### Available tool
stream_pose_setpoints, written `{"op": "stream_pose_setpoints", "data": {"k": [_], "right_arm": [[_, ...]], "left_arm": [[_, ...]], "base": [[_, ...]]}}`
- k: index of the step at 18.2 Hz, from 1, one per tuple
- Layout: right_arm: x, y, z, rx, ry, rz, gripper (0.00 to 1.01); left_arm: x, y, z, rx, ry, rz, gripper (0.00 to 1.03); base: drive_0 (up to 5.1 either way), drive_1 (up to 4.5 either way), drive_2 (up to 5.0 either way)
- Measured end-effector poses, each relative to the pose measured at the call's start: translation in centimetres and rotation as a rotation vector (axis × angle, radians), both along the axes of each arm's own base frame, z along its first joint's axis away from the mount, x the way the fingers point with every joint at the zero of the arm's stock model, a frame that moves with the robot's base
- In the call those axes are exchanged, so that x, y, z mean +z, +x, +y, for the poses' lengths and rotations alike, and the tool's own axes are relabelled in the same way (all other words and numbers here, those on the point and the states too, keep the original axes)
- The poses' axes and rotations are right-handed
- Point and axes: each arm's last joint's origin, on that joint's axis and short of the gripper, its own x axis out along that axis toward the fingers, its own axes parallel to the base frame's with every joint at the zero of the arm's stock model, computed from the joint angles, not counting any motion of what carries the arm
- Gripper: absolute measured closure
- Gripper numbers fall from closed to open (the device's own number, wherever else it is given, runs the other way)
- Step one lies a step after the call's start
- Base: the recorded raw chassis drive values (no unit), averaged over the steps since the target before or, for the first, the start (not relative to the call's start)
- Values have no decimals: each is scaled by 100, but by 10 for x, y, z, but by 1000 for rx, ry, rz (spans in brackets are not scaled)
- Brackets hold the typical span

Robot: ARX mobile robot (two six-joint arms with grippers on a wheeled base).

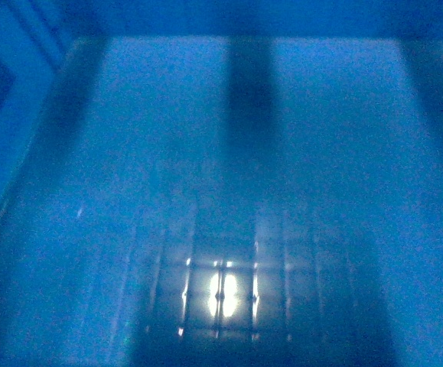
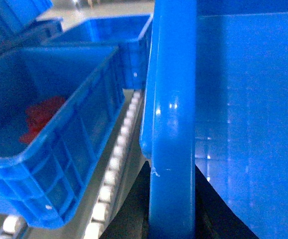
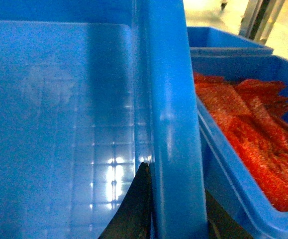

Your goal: Place box next to blue box on left shelf

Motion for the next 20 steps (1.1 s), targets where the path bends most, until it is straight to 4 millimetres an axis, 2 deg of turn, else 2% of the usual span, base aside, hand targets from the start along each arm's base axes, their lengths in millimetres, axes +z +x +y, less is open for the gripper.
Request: {"op": "stream_pose_setpoints", "data": {"k": [3, 6, 8, 10, 13, 16, 20], "right_arm": [[6, -3, -3, -24, 2, -21, 90], [-1, 10, -1, 0, 13, 140, 91], [-10, 40, -2, 30, 64, 269, 91], [-17, 70, -8, 66, 100, 396, 92], [-24, 99, -12, 86, 117, 477, 93], [-35, 107, -13, 82, 107, 514, 93], [-35, 109, -16, 77, 91, 496, 93]], "left_arm": [[6, -1, -1, 12, 32, -69, 93], [-5, 14, 4, 9, 48, 57, 93], [-19, 41, 13, -12, 21, 159, 93], [-23, 67, 23, -22, -7, 244, 93], [-28, 89, 29, -18, -48, 334, 94], [-38, 97, 29, -21, -87, 382, 95], [-42, 101, 27, -28, -122, 400, 96]], "base": [[0, 0, 0], [0, 0, 0], [0, 0, 0], [0, 0, 0], [0, 0, 0], [0, 0, 0], [0, 0, 0]]}}
